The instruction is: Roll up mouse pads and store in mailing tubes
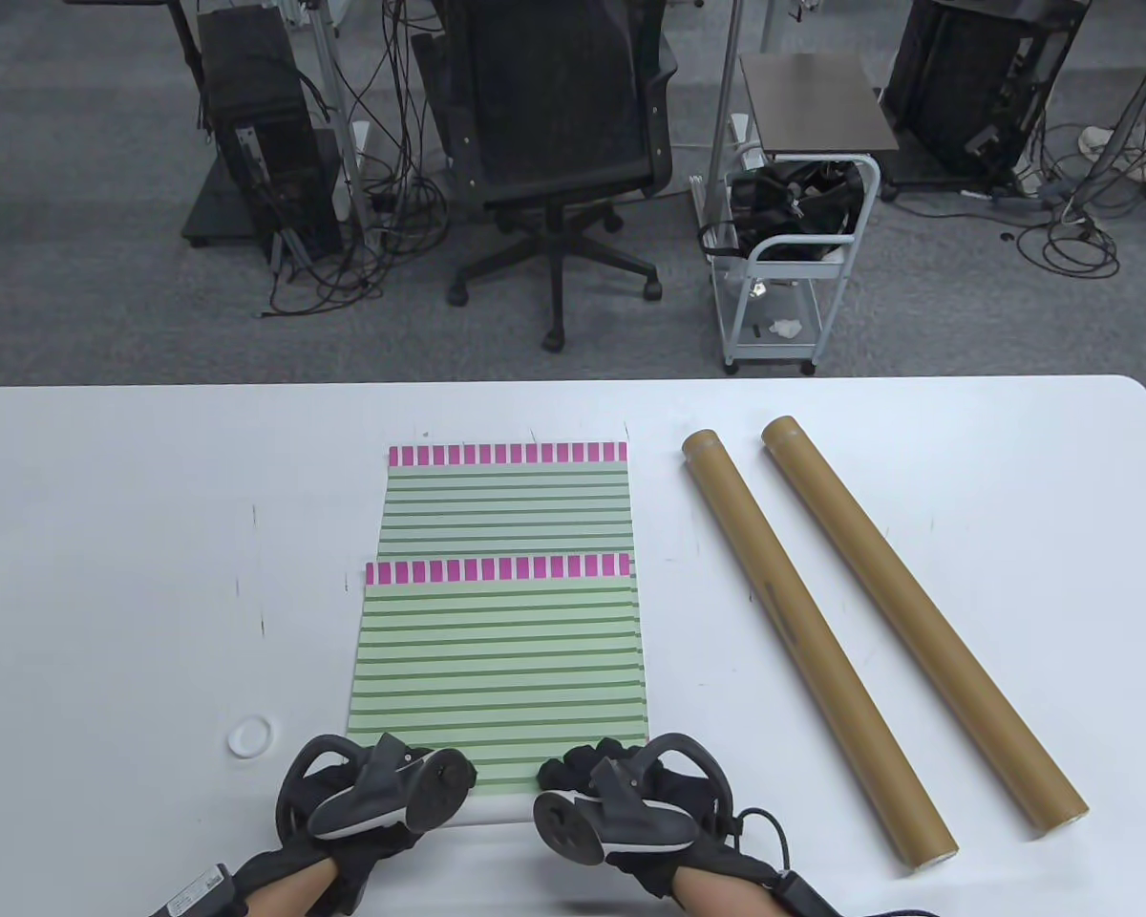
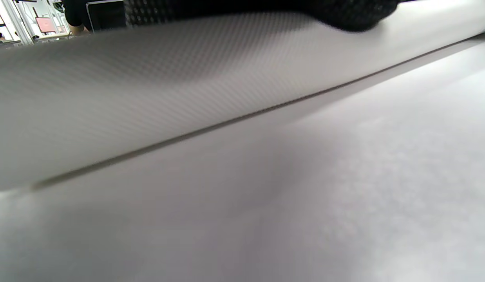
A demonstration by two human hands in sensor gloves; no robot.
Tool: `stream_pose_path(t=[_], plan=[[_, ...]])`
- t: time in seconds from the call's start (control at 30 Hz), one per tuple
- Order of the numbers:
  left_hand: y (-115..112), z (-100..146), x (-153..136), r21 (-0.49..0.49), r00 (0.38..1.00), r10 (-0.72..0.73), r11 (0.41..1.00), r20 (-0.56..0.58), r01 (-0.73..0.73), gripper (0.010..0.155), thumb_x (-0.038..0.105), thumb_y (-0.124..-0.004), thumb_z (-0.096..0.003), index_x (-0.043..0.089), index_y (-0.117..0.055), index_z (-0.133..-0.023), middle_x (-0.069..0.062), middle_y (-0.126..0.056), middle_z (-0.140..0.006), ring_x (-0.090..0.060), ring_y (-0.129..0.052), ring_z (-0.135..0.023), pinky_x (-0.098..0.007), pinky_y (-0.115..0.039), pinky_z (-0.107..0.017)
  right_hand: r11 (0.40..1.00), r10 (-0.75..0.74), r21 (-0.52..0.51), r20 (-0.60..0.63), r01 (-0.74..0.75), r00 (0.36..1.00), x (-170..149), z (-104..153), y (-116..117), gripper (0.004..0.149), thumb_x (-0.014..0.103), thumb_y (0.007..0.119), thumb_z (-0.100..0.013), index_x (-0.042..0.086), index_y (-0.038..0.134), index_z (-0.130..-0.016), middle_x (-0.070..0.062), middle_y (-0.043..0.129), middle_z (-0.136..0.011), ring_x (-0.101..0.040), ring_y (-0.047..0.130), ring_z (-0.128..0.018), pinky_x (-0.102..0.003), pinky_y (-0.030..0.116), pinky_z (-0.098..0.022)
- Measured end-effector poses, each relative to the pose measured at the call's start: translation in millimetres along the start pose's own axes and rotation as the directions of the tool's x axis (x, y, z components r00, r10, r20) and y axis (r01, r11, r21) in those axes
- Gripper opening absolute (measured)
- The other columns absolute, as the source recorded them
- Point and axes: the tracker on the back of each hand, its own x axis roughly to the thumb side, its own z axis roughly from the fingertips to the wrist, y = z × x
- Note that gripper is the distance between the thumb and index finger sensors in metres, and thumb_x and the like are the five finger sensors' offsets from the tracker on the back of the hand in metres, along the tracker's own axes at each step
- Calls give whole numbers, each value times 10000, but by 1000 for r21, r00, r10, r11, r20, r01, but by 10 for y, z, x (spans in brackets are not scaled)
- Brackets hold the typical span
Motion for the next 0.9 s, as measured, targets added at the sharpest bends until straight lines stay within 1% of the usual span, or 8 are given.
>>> stream_pose_path(t=[0.1, 0.23, 0.3, 0.37, 0.47, 0.63, 0.73, 0.9], plan=[[2, 33, 46, 31, 998, -54, 998, 14, 53, 499, 417, -659, -417, 508, -548, -895, 134, -764, -894, -88, -981, -631, -220, -879, -488, 999, 20, -33, -1, -20, 1000, 1, -10, -4, 536, 354, 780, -416, 268, 692, -938, 17, 846, -851, -215, 902, -663, -369, 800, -536], [19, 65, 127, 69, 993, -119, 991, 27, 116, 436, 374, -657, -430, 424, -669, -863, 150, -792, -904, -115, -922, -784, -287, -853, -604, 999, -26, -23, -20, 26, 999, -40, -42, 26, 518, 319, 724, -438, 242, 692, -949, 0, 846, -853, -221, 898, -674, -385, 789, -547], [42, 96, 135, 113, 988, -155, 982, 25, 151, 450, 439, -672, -410, 414, -722, -856, 153, -826, -902, -134, -882, -859, -341, -801, -678, 999, -42, -24, -25, 42, 999, -56, -53, 26, 511, 310, 715, -440, 236, 702, -946, -2, 854, -843, -221, 900, -668, -385, 789, -546], [36, 120, 143, 123, 989, -145, 983, 40, 139, 540, 545, -730, -350, 390, -739, -867, 129, -840, -899, -149, -889, -845, -338, -808, -664, 999, -48, -25, -27, 47, 998, -55, -57, 25, 506, 298, 708, -443, 227, 710, -943, -8, 861, -836, -227, 901, -663, -388, 788, -545], [31, 116, 148, 159, 981, -193, 970, 31, 186, 512, 527, -752, -343, 404, -757, -840, 143, -884, -823, -114, -934, -757, -297, -839, -616, 998, -56, -17, -21, 55, 998, -50, -60, 25, 495, 292, 692, -447, 219, 723, -936, -13, 870, -822, -226, 907, -651, -388, 789, -542], [15, 64, 90, 117, 995, -95, 989, 24, 92, 469, 445, -681, -399, 367, -781, -851, 101, -906, -823, -132, -952, -735, -302, -846, -602, 997, 62, -42, -33, -63, 998, -20, -20, 52, 510, 315, 628, -485, 231, 654, -987, -27, 790, -896, -261, 806, -774, -475, 664, -670], [12, 45, 80, 112, 996, -88, 990, 18, 85, 461, 429, -661, -404, 371, -785, -845, 108, -907, -813, -126, -955, -724, -293, -850, -592, 998, -11, -56, -43, 9, 999, -57, -14, 18, 506, 337, 699, -471, 233, 666, -965, -28, 800, -865, -250, 828, -729, -467, 696, -637], [13, 17, 49, 109, 997, -77, 991, 0, 77, 461, 428, -648, -404, 371, -781, -842, 112, -915, -788, -113, -973, -686, -250, -880, -548, 998, 39, -49, -32, -41, 999, -25, -20, 40, 575, 401, 755, -431, 216, 670, -969, -34, 816, -871, -251, 860, -711, -458, 732, -610]])
